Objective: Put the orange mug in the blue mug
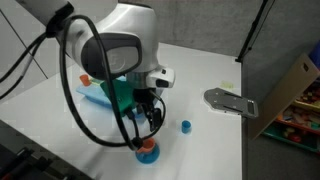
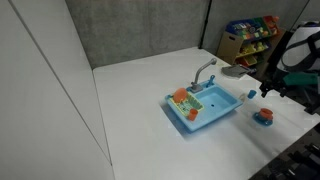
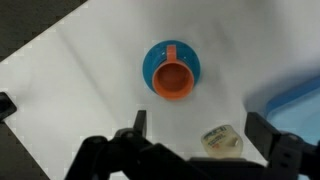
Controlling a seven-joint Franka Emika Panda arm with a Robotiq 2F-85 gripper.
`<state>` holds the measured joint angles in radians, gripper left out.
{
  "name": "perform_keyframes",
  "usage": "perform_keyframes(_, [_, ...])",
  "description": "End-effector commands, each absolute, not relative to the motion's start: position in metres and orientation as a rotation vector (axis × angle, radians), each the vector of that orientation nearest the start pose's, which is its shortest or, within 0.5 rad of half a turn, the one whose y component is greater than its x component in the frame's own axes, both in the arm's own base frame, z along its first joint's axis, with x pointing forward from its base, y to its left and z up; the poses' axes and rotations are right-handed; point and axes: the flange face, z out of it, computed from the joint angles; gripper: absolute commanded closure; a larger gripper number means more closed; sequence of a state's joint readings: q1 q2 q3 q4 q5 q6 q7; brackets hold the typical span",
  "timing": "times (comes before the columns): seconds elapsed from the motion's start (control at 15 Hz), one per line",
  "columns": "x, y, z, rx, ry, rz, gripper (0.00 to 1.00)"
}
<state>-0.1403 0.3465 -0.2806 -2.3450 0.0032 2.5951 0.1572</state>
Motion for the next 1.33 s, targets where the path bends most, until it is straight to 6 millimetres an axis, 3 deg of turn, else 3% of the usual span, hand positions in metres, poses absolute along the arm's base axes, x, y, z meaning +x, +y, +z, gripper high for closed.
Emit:
perform_keyframes(0.0, [0.456,-0.195,0.227,-3.096,0.842,0.211,0.0])
perform_keyframes(0.4, [0.446,-0.166,0.296,-3.133,0.777,0.264,0.0])
perform_keyframes(0.73, [0.432,-0.131,0.343,-3.164,0.761,0.261,0.0])
perform_keyframes(0.87, [0.424,-0.122,0.355,-3.168,0.74,0.248,0.0])
perform_keyframes(0.93, [0.439,-0.13,0.341,-3.153,0.729,0.265,0.0])
perform_keyframes(1.27, [0.429,-0.122,0.352,-3.154,0.717,0.249,0.0])
